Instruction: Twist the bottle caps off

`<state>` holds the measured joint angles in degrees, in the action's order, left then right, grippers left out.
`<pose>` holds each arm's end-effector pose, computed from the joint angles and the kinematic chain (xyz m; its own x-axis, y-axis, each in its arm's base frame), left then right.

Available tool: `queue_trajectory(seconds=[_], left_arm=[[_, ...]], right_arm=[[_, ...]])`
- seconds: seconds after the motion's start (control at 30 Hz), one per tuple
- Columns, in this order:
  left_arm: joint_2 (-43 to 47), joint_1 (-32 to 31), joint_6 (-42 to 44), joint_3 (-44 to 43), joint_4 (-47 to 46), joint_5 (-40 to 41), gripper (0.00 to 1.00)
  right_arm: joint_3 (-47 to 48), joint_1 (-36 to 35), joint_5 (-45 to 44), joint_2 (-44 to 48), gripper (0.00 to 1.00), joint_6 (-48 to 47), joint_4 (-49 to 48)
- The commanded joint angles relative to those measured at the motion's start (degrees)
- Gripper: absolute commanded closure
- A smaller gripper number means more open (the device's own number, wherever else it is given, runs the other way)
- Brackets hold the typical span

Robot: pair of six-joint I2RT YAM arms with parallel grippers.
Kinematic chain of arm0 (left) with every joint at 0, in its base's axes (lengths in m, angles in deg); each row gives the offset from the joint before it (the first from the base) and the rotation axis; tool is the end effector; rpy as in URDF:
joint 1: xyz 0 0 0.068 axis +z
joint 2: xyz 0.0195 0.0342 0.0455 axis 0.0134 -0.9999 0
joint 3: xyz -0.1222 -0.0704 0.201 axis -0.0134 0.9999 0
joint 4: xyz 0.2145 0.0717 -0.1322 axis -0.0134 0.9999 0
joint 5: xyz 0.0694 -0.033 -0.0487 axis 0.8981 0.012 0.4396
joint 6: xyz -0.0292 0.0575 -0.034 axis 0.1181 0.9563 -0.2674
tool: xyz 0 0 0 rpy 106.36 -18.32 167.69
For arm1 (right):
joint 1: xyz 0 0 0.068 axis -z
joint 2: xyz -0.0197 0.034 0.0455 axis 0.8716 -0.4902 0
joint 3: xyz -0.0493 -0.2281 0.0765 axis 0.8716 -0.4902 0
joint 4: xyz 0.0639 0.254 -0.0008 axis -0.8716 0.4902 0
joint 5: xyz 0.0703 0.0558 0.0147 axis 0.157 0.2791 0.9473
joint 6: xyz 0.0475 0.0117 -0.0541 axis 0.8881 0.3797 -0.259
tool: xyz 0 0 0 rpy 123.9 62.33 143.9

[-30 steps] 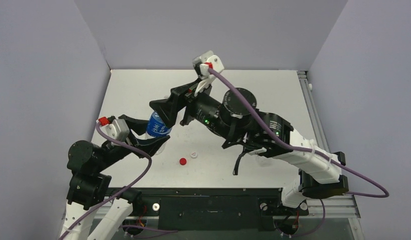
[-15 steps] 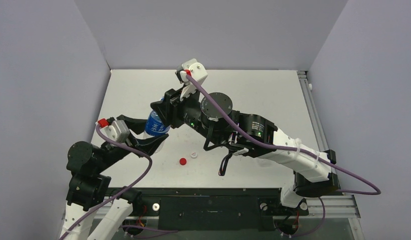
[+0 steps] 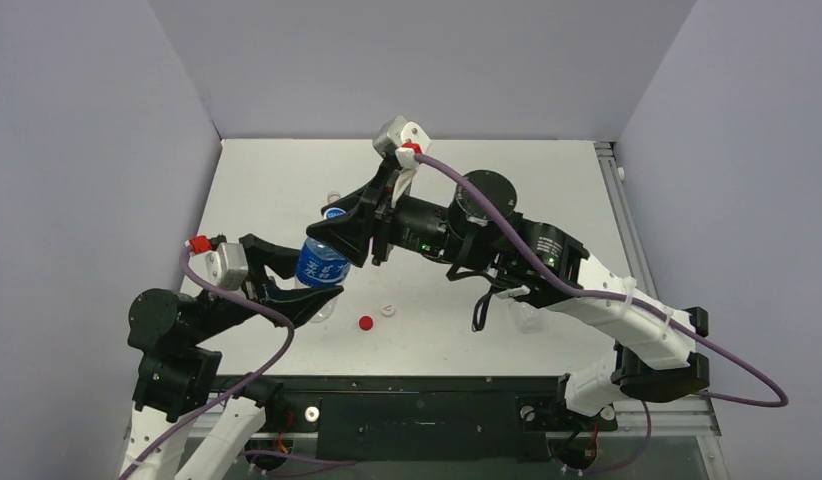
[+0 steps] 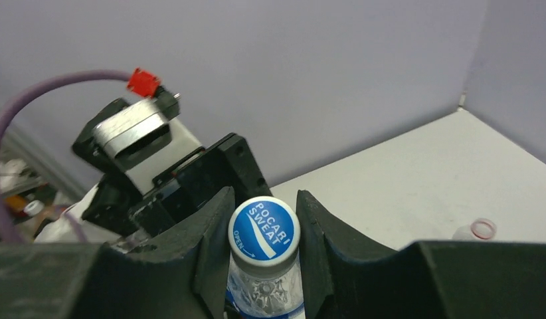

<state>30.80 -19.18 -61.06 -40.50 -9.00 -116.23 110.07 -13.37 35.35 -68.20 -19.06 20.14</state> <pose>0.0995 -0.0771 0.4181 0.0387 -0.2090 -0.9772 0.8961 0.4400 -0.0586 0.0920 0.3183 0.5242 -0.2452 0.1269 -0.9611 -0.9263 0.2620 0.2709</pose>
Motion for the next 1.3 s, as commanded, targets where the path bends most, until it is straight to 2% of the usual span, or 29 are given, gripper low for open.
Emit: queue_trajectory(seconds=[0.0,0.07,0.2,0.33,0.4,0.43,0.47,0.5,0.53,0.6,0.67,0.77,0.87,1.1,1.27], left_arm=[[-1.9,0.0,-16.0,-1.1,-7.5,-11.6,0.76],[-2.7,0.0,-20.3,-1.9,-9.6,-14.3,0.76],[-3.3,0.0,-23.4,-3.2,-11.4,-16.4,0.76],[-3.4,-0.1,-22.9,-4.0,-11.0,-16.2,0.76],[-3.3,0.0,-21.4,-4.1,-10.1,-15.5,0.76],[-3.2,0.0,-19.9,-4.0,-9.8,-15.1,0.76],[-3.0,0.0,-19.1,-3.7,-8.7,-14.0,0.76],[-2.8,0.0,-17.1,-3.6,-7.2,-12.8,0.76],[-2.7,0.0,-16.1,-3.3,-6.5,-11.9,0.76],[-2.4,0.0,-12.3,-3.0,-4.8,-9.4,0.76],[-2.2,0.0,-8.0,-2.9,-2.4,-6.6,0.76],[-1.7,0.0,-1.8,-2.7,0.5,-1.9,0.76],[-1.1,0.0,2.0,-2.3,1.7,1.3,0.76],[-0.2,0.0,4.6,-1.9,3.5,3.2,0.77],[0.0,0.0,4.6,-1.7,3.3,3.1,0.77]], right_arm=[[-4.4,3.2,29.7,6.1,1.00,4.9,-14.0],[-5.9,4.2,35.3,6.7,1.00,6.6,-16.6],[-6.0,4.4,41.6,6.0,1.00,7.5,-17.0],[-5.0,4.4,38.9,5.8,1.00,4.5,-11.6],[-4.3,4.3,31.5,6.4,0.76,2.5,-8.2],[-4.6,4.3,24.9,6.8,0.58,1.9,-7.6],[-5.0,4.1,20.7,7.8,0.51,1.7,-7.1],[-5.8,3.9,13.0,8.3,0.39,1.6,-7.0],[-6.2,3.1,9.6,9.1,0.32,1.3,-6.9],[-5.8,1.0,-0.2,9.4,0.25,0.8,-6.5],[-3.3,-1.7,-7.6,7.8,0.23,0.2,-4.6],[2.5,-4.5,-17.1,2.4,0.22,0.5,0.0],[8.8,-5.0,-21.7,-1.7,0.28,1.9,5.1],[9.9,-5.1,-21.6,-4.0,0.53,3.4,4.4],[9.3,-5.1,-21.1,-3.7,0.61,3.3,3.4]])
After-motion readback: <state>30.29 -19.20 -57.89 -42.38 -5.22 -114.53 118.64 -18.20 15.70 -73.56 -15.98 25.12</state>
